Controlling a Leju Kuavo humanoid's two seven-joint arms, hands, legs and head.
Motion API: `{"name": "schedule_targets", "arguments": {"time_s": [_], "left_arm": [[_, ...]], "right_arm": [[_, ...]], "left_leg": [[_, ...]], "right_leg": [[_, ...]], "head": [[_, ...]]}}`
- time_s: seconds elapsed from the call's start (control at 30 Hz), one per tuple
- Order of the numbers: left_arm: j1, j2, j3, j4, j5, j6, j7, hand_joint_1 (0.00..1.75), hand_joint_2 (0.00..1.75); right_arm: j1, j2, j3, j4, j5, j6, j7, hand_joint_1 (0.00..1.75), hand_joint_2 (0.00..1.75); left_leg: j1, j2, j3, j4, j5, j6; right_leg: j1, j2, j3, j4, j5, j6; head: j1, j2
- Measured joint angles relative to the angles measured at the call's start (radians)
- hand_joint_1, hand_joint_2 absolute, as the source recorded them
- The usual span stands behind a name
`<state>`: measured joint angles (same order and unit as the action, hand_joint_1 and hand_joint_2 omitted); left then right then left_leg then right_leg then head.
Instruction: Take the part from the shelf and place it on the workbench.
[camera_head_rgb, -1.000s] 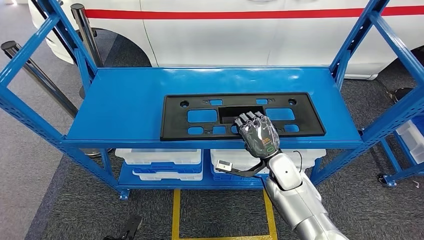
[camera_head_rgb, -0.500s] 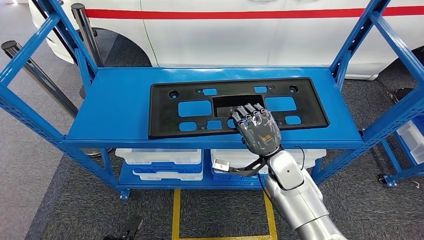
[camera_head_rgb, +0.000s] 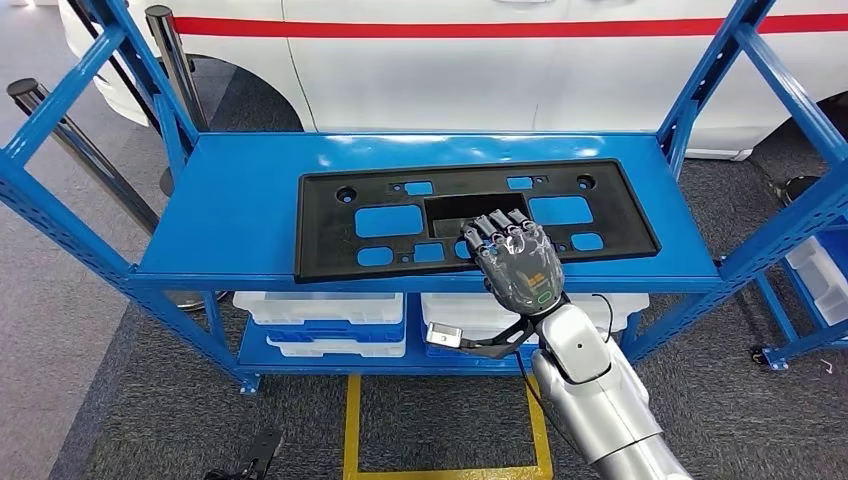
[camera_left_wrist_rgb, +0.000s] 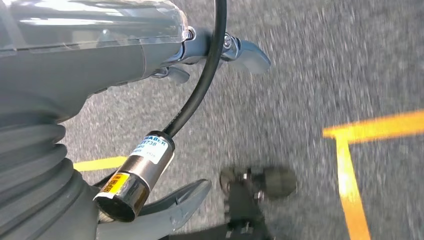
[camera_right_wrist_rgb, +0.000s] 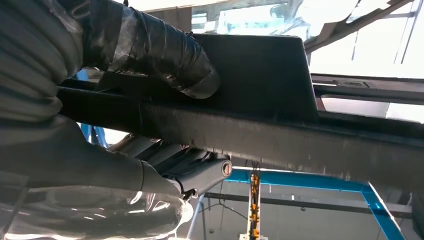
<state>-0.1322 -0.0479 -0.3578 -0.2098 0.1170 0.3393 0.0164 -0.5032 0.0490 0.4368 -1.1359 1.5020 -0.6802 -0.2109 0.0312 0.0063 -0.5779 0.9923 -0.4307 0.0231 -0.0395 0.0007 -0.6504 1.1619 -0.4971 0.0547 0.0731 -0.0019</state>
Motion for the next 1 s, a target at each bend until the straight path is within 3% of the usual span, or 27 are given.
{"name": "schedule_targets", "arguments": {"time_s": [0.03, 0.1, 0.23, 0.3, 0.37, 0.4, 0.43, 0.47, 0.5, 0.57, 0.63, 0.7, 0.77, 0.83, 0.9, 0.93, 0.97, 1.0], "left_arm": [[-0.001, 0.001, 0.0, 0.0, 0.0, 0.0, 0.0, 0.0, 1.75], [-0.001, 0.002, 0.0, 0.0, 0.0, 0.0, 0.0, 0.0, 1.75], [0.0, 0.003, 0.0, 0.0, 0.0, 0.0, 0.0, 0.0, 1.75], [0.001, 0.003, 0.0, 0.0, -0.001, -0.001, 0.0, 0.0, 1.75], [0.0, 0.003, 0.001, 0.0, -0.001, -0.002, 0.0, 0.0, 1.75], [-0.001, 0.003, 0.001, 0.0, -0.001, -0.002, 0.0, 0.0, 1.75], [-0.001, 0.003, 0.001, 0.0, -0.001, -0.002, 0.0, 0.0, 1.75], [-0.001, 0.003, 0.001, 0.0, -0.001, -0.003, 0.0, 0.0, 1.75], [-0.001, 0.003, 0.001, 0.0, -0.001, -0.003, 0.0, 0.0, 1.75], [-0.003, 0.003, 0.001, 0.0, -0.001, -0.003, 0.0, 0.0, 1.75], [-0.006, 0.004, 0.001, 0.0, -0.002, -0.003, 0.001, 0.0, 1.75], [-0.006, 0.004, 0.002, 0.0, -0.003, -0.003, 0.002, 0.0, 1.75], [-0.007, 0.003, 0.002, 0.0, -0.004, -0.003, 0.003, 0.0, 1.75], [-0.007, 0.003, 0.002, 0.0, -0.005, -0.003, 0.004, 0.0, 1.75], [-0.007, 0.003, 0.002, 0.0, -0.007, -0.003, 0.005, 0.0, 1.75], [-0.007, 0.003, 0.002, 0.0, -0.01, -0.003, 0.005, 0.0, 1.75], [-0.006, 0.003, 0.002, 0.0, -0.012, -0.003, 0.005, 0.0, 1.75], [-0.006, 0.003, 0.002, 0.0, -0.014, -0.003, 0.006, 0.0, 1.75]], "right_arm": [[-0.001, 0.0, 0.0, 0.0, 0.0, 0.0, 0.0, 1.75, 1.75], [-0.002, 0.0, 0.0, 0.002, -0.001, 0.0, -0.001, 1.75, 1.75], [-0.003, -0.003, 0.012, 0.015, -0.023, 0.0, 0.018, 1.75, 1.75], [-0.006, -0.005, 0.023, 0.023, -0.031, 0.0, 0.029, 1.75, 1.75], [-0.009, -0.006, 0.026, 0.032, -0.031, 0.0, 0.031, 1.75, 1.75], [-0.009, -0.006, 0.026, 0.036, -0.031, 0.0, 0.03, 1.75, 1.75], [-0.009, -0.006, 0.026, 0.04, -0.031, 0.0, 0.029, 1.75, 1.75], [-0.009, -0.006, 0.026, 0.044, -0.031, 0.0, 0.027, 1.75, 1.75], [-0.009, -0.006, 0.026, 0.047, -0.031, 0.0, 0.026, 1.75, 1.75], [-0.011, -0.006, 0.026, 0.049, -0.031, 0.0, 0.024, 1.75, 1.75], [-0.013, -0.006, 0.026, 0.051, -0.03, 0.0, 0.022, 1.75, 1.75], [-0.014, -0.006, 0.026, 0.052, -0.029, 0.0, 0.018, 1.75, 1.75], [-0.014, -0.006, 0.026, 0.054, -0.027, 0.0, 0.013, 1.75, 1.75], [-0.014, -0.007, 0.026, 0.056, -0.028, 0.0, 0.008, 1.75, 1.75], [-0.014, -0.007, 0.026, 0.059, -0.028, 0.0, 0.005, 1.75, 1.75], [-0.014, -0.008, 0.026, 0.062, -0.028, 0.0, 0.004, 1.75, 1.75], [-0.014, -0.008, 0.026, 0.064, -0.028, 0.0, 0.002, 1.75, 1.75], [-0.014, -0.008, 0.026, 0.066, -0.028, 0.0, -0.001, 1.75, 1.75]], "left_leg": [[0.002, -0.001, -0.009, 0.011, -0.004, -0.009], [-0.001, -0.003, -0.023, 0.033, -0.009, -0.024], [-0.003, -0.007, -0.041, 0.053, -0.016, -0.038], [-0.001, -0.006, -0.069, 0.118, -0.074, -0.041], [-0.002, -0.006, -0.11, 0.241, -0.155, -0.039], [-0.003, -0.006, -0.125, 0.296, -0.18, -0.036], [-0.005, -0.006, -0.125, 0.32, -0.186, -0.032], [-0.007, -0.006, -0.109, 0.311, -0.176, -0.026], [-0.01, -0.006, -0.074, 0.265, -0.153, -0.018], [-0.02, -0.006, 0.013, 0.13, -0.112, -0.001], [-0.029, -0.007, 0.054, 0.053, -0.095, 0.003], [-0.032, -0.007, 0.049, 0.04, -0.08, 0.001], [-0.028, -0.004, 0.04, 0.025, -0.057, 0.009], [-0.025, 0.0, 0.022, 0.015, -0.031, 0.02], [-0.028, 0.001, -0.005, 0.017, -0.012, 0.026], [-0.028, 0.002, -0.02, 0.02, -0.003, 0.026], [-0.029, 0.002, -0.036, 0.025, 0.005, 0.025], [-0.029, 0.002, -0.052, 0.03, 0.013, 0.023]], "right_leg": [[0.0, 0.001, 0.03, -0.052, 0.013, 0.003], [0.0, 0.006, 0.054, -0.099, 0.02, -0.006], [-0.001, 0.009, 0.033, -0.087, 0.025, -0.043], [0.002, 0.007, 0.02, -0.087, 0.036, -0.061], [0.009, 0.005, 0.007, -0.088, 0.047, -0.072], [0.014, 0.004, 0.0, -0.088, 0.052, -0.075], [0.019, 0.004, -0.007, -0.088, 0.058, -0.077], [0.023, 0.003, -0.013, -0.088, 0.063, -0.078], [0.027, 0.003, -0.018, -0.087, 0.069, -0.078], [0.033, 0.003, -0.026, -0.088, 0.08, -0.075], [0.033, 0.002, -0.03, -0.092, 0.093, -0.066], [0.031, 0.002, -0.032, -0.102, 0.11, -0.052], [0.031, 0.002, -0.039, -0.096, 0.095, -0.04], [0.028, 0.002, -0.06, -0.026, 0.014, -0.033], [0.026, 0.002, -0.085, 0.091, -0.067, -0.027], [0.026, 0.002, -0.088, 0.134, -0.079, -0.025], [0.026, 0.002, -0.077, 0.149, -0.069, -0.023], [0.026, 0.001, -0.05, 0.13, -0.045, -0.023]], "head": [[0.0, 0.0], [0.0, 0.0], [-0.002, 0.0], [-0.002, 0.0], [-0.002, 0.0], [-0.002, 0.0], [-0.002, 0.0], [-0.002, 0.0], [-0.002, 0.0], [-0.002, 0.0], [-0.001, 0.0], [-0.001, 0.0], [-0.001, 0.0], [0.0, 0.0], [0.0, 0.0], [0.0, 0.0], [0.0, 0.0], [0.0, 0.0]]}}
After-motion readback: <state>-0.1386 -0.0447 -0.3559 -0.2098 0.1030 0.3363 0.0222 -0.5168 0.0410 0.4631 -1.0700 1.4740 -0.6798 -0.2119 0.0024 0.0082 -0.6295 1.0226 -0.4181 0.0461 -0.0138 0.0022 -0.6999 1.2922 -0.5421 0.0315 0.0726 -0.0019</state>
